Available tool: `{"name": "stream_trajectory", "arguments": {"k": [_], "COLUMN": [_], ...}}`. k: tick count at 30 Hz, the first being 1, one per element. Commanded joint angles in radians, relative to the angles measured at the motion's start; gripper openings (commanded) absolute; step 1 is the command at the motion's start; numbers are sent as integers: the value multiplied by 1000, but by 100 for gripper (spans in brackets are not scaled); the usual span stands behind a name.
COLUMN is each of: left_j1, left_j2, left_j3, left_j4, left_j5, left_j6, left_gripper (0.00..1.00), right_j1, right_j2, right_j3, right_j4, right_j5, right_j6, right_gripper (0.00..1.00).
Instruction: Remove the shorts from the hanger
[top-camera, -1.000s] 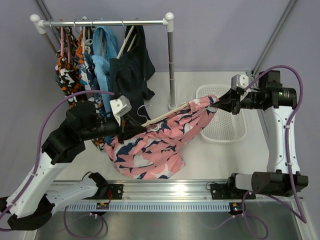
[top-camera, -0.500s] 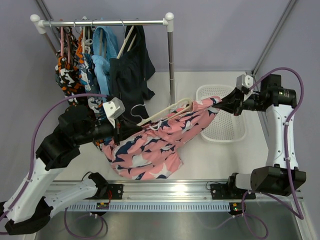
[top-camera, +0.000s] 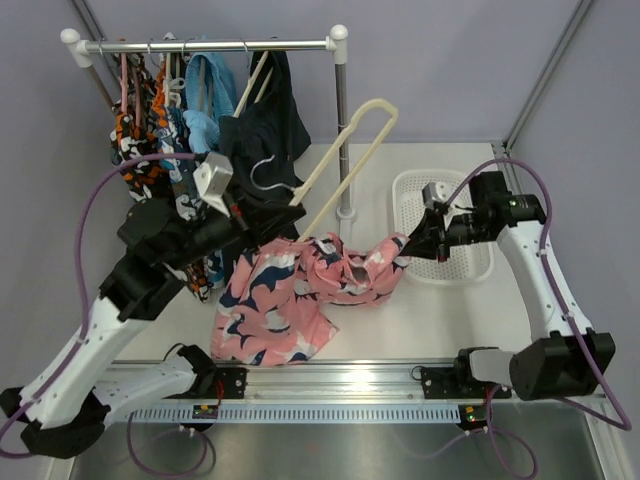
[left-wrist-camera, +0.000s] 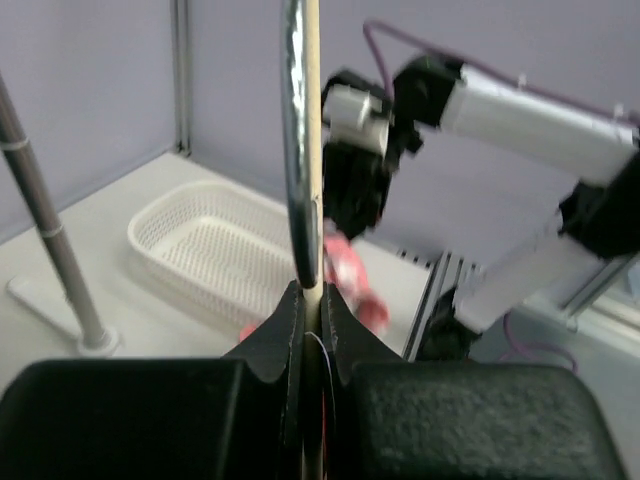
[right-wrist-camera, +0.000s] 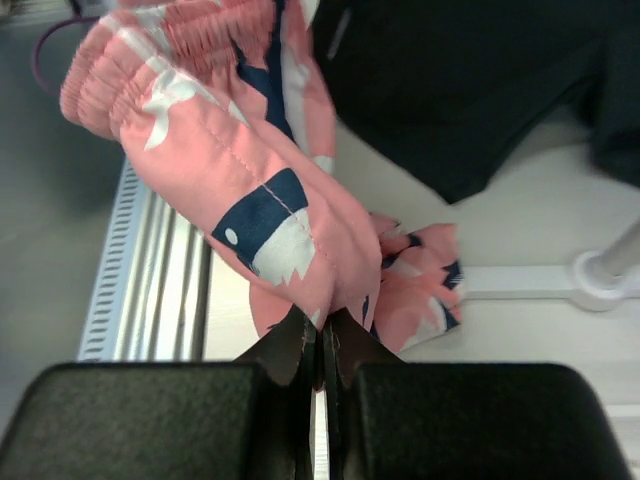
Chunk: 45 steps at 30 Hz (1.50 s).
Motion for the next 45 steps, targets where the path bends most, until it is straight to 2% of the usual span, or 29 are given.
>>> {"name": "stream_trajectory", "arguments": {"k": [1, 3, 7, 11, 14, 17, 20, 23, 25, 28, 32, 38, 41, 42, 43, 45], "left_j1": [2, 0, -12, -29, -40, -41, -41, -41, -41, -43, -43, -43, -43, -43, -43, -43], "left_j2": [133, 185, 294, 365, 380, 353, 313, 276, 272, 279, 290, 292, 264, 252, 220, 183], "left_j3": [16, 54, 77, 79, 119, 146, 128, 24, -11, -27, -6, 93, 116, 120, 122, 114], "left_j4": [414, 456, 550, 643, 648, 654, 705, 873, 965, 995, 1068, 1030, 969, 938, 867, 793], "left_j5": [-23, -42, -95, -154, -214, -300, -340, -391, -392, -423, -435, -431, -431, -429, -429, -444], "left_j6": [-177, -209, -223, -203, -162, -103, -71, -85, -97, -100, -103, -71, -42, -30, 2, 33], "left_gripper": [0, 0, 0, 0, 0, 0, 0, 0, 0, 0, 0, 0, 0, 0, 0, 0], "right_j1": [134, 188, 274, 446, 494, 499, 500, 526, 611, 713, 776, 769, 658, 544, 479, 372], "right_j2": [-137, -160, -121, -90, -61, -59, -68, -97, -123, -124, -72, -58, -74, -90, -105, -142], "right_j3": [-69, -77, -8, -7, -46, -138, -215, -243, -251, -240, -272, -280, -220, -185, -168, -110], "right_j4": [265, 374, 425, 506, 558, 658, 704, 738, 741, 723, 716, 761, 761, 770, 776, 789], "right_j5": [154, 191, 213, 406, 552, 674, 705, 711, 791, 903, 1079, 1150, 1040, 991, 880, 787], "right_j6": [337, 440, 524, 598, 621, 603, 603, 607, 574, 549, 468, 527, 621, 650, 677, 728], "right_gripper": [0, 0, 0, 0, 0, 0, 0, 0, 0, 0, 0, 0, 0, 0, 0, 0]}}
